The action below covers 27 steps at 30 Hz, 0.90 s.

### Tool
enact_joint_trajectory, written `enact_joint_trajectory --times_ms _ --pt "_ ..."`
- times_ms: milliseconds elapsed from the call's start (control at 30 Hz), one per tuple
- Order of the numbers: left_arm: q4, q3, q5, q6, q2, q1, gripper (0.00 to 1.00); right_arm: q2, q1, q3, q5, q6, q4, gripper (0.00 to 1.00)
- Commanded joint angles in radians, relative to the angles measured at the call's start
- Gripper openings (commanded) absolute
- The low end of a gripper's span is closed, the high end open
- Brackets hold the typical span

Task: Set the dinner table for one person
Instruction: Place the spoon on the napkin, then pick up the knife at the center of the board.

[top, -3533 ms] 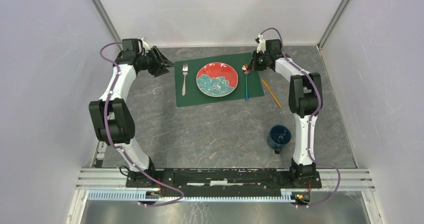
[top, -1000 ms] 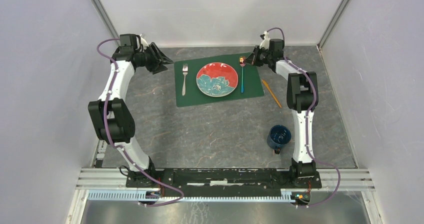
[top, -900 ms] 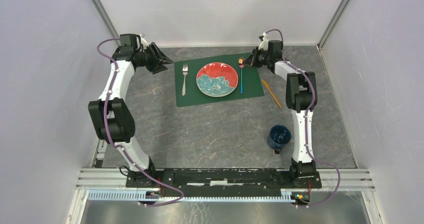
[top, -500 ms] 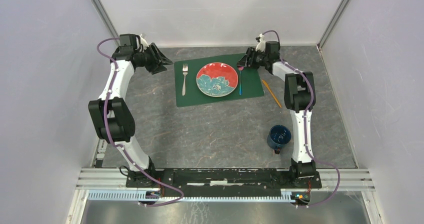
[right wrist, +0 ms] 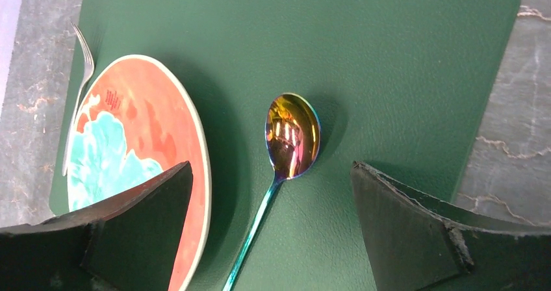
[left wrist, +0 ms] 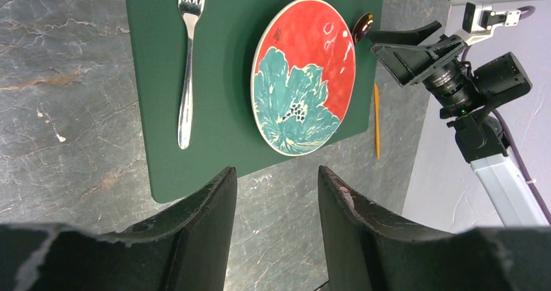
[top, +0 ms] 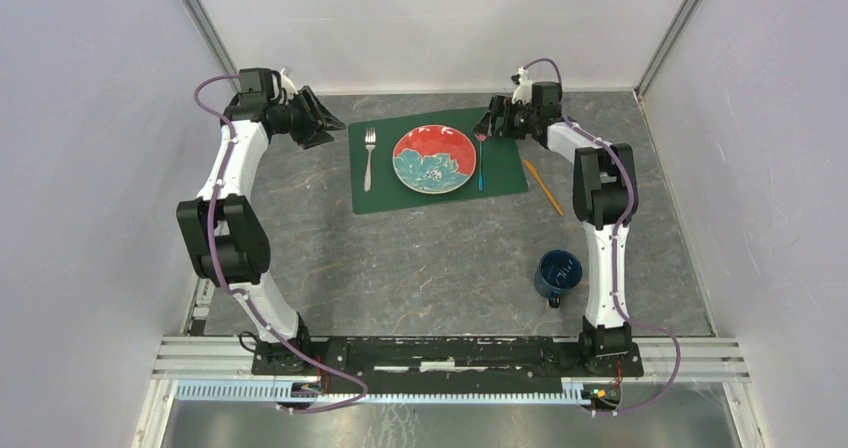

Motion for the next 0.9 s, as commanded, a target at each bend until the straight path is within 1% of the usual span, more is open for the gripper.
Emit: enact_joint_trajectory --times_ms 0,200,400,533,700,867 --pt "0.007 0.005 0.022 0.038 -0.018 0.005 0.56 -0.062 -0.013 -0.068 0.068 -0.041 -0.056 0.98" --pt "0.007 0.001 0.019 0.042 -0.018 0.005 0.56 -0.142 -0.011 -0.210 0.101 -0.054 -0.030 0.98" --pt "0.034 -0.020 0.024 0.031 -0.018 0.004 0.56 -0.226 0.002 -0.351 0.155 -0.103 -0.037 0.98" --pt "0.041 -0.025 0.024 0.029 -0.018 0.005 0.56 -0.287 0.011 -0.475 0.158 -0.077 0.038 0.98" --pt "0.041 -0.038 0.019 0.033 -0.026 0.007 0.56 -0.309 0.042 -0.536 0.176 -0.072 0.056 0.98" --pt "0.041 -0.054 0.015 0.036 -0.034 0.008 0.56 -0.337 0.046 -0.602 0.179 -0.060 0.080 0.98"
